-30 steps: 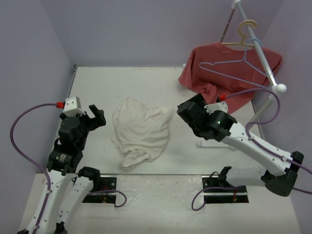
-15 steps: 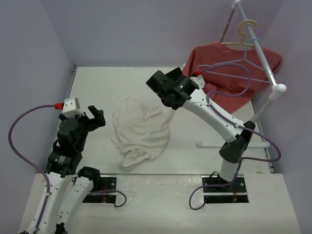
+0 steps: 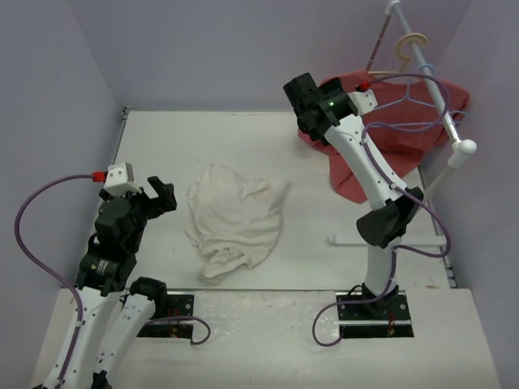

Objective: Place the t-shirt on the hanger
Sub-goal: Pick up the hanger from the clothesline.

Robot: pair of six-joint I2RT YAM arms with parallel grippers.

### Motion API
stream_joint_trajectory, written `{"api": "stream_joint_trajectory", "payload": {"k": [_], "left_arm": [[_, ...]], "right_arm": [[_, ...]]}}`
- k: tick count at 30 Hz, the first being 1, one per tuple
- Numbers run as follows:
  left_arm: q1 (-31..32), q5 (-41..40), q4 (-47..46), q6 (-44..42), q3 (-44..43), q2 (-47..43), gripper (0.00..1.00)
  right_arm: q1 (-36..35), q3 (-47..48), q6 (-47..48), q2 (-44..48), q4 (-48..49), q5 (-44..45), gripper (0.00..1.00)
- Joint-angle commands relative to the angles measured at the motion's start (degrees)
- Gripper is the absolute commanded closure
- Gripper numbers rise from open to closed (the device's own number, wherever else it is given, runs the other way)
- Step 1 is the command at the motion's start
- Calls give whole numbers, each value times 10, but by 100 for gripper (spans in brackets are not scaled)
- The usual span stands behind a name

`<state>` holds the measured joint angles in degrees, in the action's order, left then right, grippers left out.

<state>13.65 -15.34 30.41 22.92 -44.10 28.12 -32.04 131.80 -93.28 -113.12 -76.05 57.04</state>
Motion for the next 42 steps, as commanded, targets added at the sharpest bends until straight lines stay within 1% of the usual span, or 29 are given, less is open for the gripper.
{"api": "stream_joint_trajectory", "payload": {"k": [1, 4, 10, 13, 16, 20, 24, 25, 27, 29, 30, 31, 35, 37, 40, 42], "left_arm": [[4, 7, -26, -10, 7, -1, 0], [4, 7, -26, -10, 8, -1, 0], [4, 9, -28, -11, 8, -1, 0], [4, 10, -28, -11, 8, -1, 0], [4, 11, -29, -11, 8, 0, 0], [4, 14, -30, -11, 8, 2, 0], [5, 17, -31, -12, 8, -1, 0], [5, 18, -31, -12, 8, -1, 0], [5, 18, -30, -12, 8, -3, 0], [5, 18, -30, -12, 9, -5, 0], [6, 18, -31, -12, 9, -7, 0], [7, 17, -30, -12, 9, -8, 0], [9, 18, -31, -12, 9, -8, 0], [9, 18, -30, -12, 9, -8, 0], [9, 18, -31, -12, 9, -9, 0], [9, 17, -31, -12, 9, -9, 0]], "right_arm": [[32, 25, 78, -23, -48, 69, 4], [55, 24, 112, -34, -34, 83, 4], [81, 15, 147, -48, -1, 104, 4], [89, 12, 155, -54, 4, 104, 4], [90, -18, 140, -53, 5, 100, 8], [90, -73, 109, -29, 5, 90, 19], [90, -101, 60, -19, -32, 90, 24], [90, -102, 48, -19, -38, 91, 27], [90, -105, 22, -21, -61, 97, 39], [90, -104, 7, -24, -74, 98, 46], [90, -102, 0, -25, -82, 98, 52], [90, -102, -5, -27, -88, 98, 55], [90, -100, -19, -29, -106, 101, 58], [90, -102, -20, -25, -106, 102, 63], [90, -105, -20, -18, -106, 100, 68], [90, -109, -22, -11, -106, 99, 74]]}}
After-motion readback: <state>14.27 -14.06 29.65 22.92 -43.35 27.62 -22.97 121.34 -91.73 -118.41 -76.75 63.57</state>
